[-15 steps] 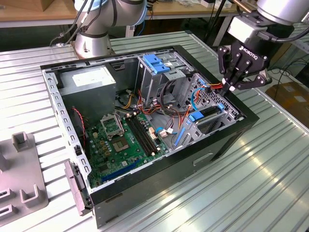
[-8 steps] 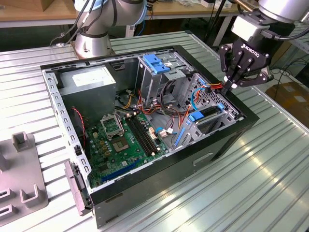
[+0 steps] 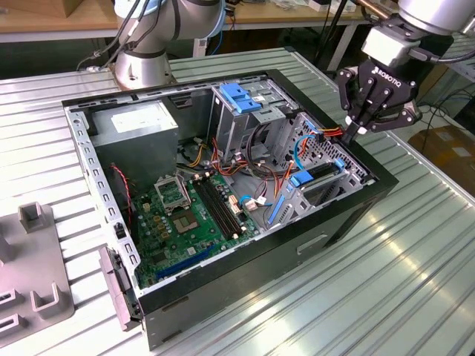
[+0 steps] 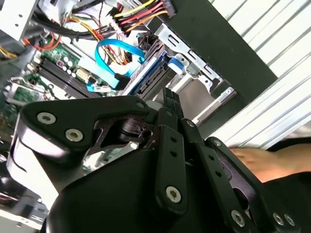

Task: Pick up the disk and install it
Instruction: 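Insert the first disk wire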

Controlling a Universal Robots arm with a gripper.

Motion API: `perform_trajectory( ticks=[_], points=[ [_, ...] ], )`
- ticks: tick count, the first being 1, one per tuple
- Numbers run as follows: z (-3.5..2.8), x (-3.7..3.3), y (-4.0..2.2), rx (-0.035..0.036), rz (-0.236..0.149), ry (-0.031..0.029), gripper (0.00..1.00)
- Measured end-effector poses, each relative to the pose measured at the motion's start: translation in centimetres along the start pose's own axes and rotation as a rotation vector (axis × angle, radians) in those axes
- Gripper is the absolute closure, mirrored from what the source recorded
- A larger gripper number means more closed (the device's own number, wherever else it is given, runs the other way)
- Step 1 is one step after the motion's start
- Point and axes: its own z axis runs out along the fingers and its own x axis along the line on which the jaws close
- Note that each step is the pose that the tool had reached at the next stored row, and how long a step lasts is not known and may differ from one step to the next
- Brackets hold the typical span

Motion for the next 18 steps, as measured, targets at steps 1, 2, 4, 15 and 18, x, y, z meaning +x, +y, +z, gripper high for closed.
perform_trajectory(
  ticks=[1,2,4,15,18],
  points=[
    [0.05,0.0,0.0,0.0,-0.03,0.0007,0.9],
    [0.08,0.0,-0.02,0.0,-0.048,0.001,0.9],
    [0.1,0.05,-0.26,0.0001,-0.067,0.0013,0.89],
    [0.13,0.19,-1.19,0.0001,-0.158,0.0033,0.82],
    [0.14,0.21,-1.32,0.0002,-0.201,0.0042,0.82]
  ],
)
